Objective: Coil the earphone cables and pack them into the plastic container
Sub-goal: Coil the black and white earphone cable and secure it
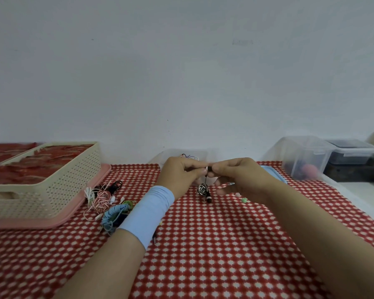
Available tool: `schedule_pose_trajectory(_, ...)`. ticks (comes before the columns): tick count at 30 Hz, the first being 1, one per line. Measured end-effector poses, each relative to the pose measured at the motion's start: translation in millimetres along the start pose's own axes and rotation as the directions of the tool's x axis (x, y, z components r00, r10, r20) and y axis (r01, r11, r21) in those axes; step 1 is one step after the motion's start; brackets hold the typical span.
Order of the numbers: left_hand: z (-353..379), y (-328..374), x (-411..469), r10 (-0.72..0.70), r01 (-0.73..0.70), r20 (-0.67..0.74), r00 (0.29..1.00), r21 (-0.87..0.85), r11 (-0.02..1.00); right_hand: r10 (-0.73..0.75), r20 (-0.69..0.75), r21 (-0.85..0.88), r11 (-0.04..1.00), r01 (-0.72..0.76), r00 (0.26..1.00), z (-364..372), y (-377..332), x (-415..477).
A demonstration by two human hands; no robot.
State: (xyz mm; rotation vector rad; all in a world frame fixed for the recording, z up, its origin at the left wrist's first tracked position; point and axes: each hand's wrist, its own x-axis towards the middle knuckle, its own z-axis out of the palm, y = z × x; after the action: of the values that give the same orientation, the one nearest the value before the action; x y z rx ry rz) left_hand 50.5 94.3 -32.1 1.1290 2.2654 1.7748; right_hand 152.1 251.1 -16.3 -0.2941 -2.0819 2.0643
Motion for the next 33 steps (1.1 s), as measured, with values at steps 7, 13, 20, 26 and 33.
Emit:
schedule_pose_trajectory(7,-3,11,-2,0.036,-0.038,0.068,0.997,0.028,0.999,0.06,0.001,-0.025,0.998,-0.06,0.998,-5,2,3)
schedule_pose_trajectory(13,-4,16,-1,0.06,-0.073,0.1,0.993,0.139,0.988,0.065,-0.033,-0.087,0.994,-0.067,0.997,-5,-1,3)
schedule_pose_trajectory(20,-5,10,4,0.011,-0.023,0.114,0.993,0.108,0.994,-0.071,-0.081,-0.107,0.992,0.062,0.994,0,0,-1)
schedule_pose_trajectory(26,-9,6,3,-0.13,0.12,0.158,0.979,0.07,0.99,-0.294,-0.018,-0.429,0.865,0.258,0.956,3,-9,-4)
schedule_pose_trajectory(33,-4,4,3,-0.274,0.328,0.266,0.924,-0.184,0.927,-0.272,0.011,-0.548,0.803,0.234,0.962,-1,-15,-3)
